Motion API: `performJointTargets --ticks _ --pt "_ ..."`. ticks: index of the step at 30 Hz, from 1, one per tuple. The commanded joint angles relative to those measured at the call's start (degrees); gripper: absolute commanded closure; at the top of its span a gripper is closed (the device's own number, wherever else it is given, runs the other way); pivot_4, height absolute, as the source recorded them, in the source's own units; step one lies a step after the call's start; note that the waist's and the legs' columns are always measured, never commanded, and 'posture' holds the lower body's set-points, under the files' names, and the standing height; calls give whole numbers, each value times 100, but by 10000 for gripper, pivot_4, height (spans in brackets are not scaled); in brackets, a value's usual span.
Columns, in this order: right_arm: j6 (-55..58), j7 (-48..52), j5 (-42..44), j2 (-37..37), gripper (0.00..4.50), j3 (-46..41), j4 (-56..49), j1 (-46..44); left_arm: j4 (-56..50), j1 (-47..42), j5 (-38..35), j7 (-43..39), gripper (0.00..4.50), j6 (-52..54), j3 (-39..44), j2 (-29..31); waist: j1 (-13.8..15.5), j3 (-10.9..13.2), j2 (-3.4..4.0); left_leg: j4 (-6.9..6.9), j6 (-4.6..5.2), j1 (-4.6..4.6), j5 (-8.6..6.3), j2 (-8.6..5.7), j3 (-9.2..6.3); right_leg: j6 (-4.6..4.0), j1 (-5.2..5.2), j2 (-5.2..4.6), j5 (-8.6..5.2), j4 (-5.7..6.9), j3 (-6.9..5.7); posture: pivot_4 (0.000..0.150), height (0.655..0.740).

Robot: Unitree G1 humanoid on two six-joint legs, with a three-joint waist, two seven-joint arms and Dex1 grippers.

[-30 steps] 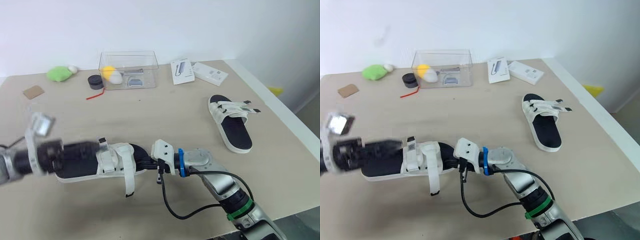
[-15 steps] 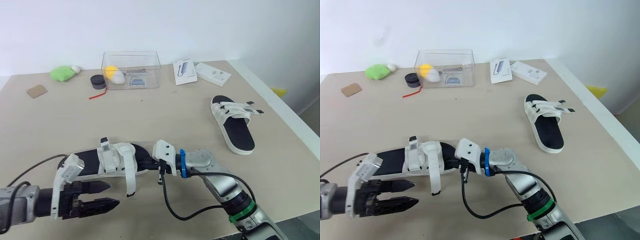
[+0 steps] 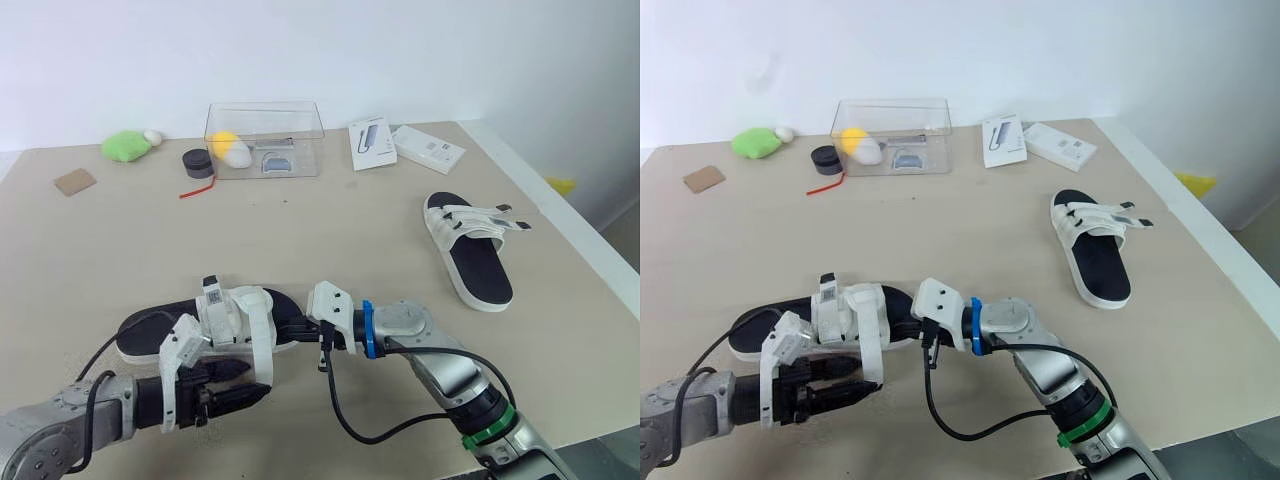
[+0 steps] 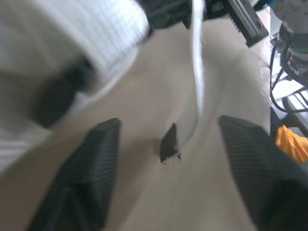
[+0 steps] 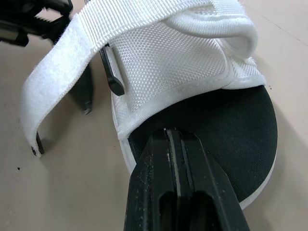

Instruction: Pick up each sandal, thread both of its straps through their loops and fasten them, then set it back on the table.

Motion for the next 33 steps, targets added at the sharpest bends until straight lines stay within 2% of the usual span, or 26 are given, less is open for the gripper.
performJointTargets --ticks 1,4,5,6,10,12,14,17,19,22,24,33 --pt "232 93 -78 -187 45000 140 162 145 -96 23 -36 -57 25845 -24 -105 45 0 0 0 0 0 1 0 -1 0 0 1 -1 0 0 0 1500 7400" --pt "216 94 -84 -186 45000 136 182 129 -67 -39 -56 1 37303 -59 -168 -34 0 0 0 3 0 1 0 -3 -1 0 3 -3 0 0 -2 1500 7400" --pt "213 93 -83 -184 45000 133 187 126 -70 -61 -75 21 42570 -66 -185 -62 1 0 0 3 0 1 0 -3 -1 1 4 -4 0 0 -2 1500 7400" --pt "208 92 -85 -181 45000 133 197 119 -73 -83 -88 41 44858 -77 -199 -92 1 0 0 4 0 2 0 -5 -1 1 5 -4 0 0 -2 1500 7400" --pt "195 91 -89 -167 45000 129 233 94 -67 -147 -128 64 44858 -74 -206 -164 3 0 0 6 0 2 0 -5 -2 3 7 -4 1 0 -2 1500 7400" --pt "197 89 -85 -161 45000 124 247 84 -70 -256 -527 97 44858 -4 -14 -207 3 0 0 6 0 3 0 -5 -3 2 7 -4 1 1 -3 1500 7400" --pt "197 89 -87 -159 45000 120 257 73 3 -483 -1145 262 44858 106 269 -182 5 -1 0 11 0 2 0 -4 -6 3 9 -4 1 2 -7 1500 7400" --pt "187 94 -88 -151 45000 119 288 50 437 -1104 -2796 735 44858 321 708 361 8 0 -1 12 0 6 0 -4 -7 5 14 -4 3 4 -7 1500 7400" --pt "173 99 -93 -140 45000 120 311 36 742 -1380 -3366 1071 44858 373 768 585 15 0 -7 21 0 3 0 3 -18 0 15 3 6 6 -17 1500 7400" --pt "148 82 -105 -113 45000 133 338 23 1263 -1810 -3633 1563 44858 334 776 711 49 -2 5 22 0 13 0 -1 -23 1 22 3 7 6 -12 1500 7400" --pt "135 67 -118 -93 45000 140 346 24 1384 -1908 -3754 1616 44858 427 724 867 56 -2 5 21 1 14 0 -5 -26 6 23 2 7 6 -11 1500 7400" --pt "144 21 -130 -70 45000 134 307 45 1930 -2233 -3178 1364 44858 843 224 1013 64 -1 5 21 -2 13 1 -3 -30 -1 21 8 9 7 -15 1500 7400"
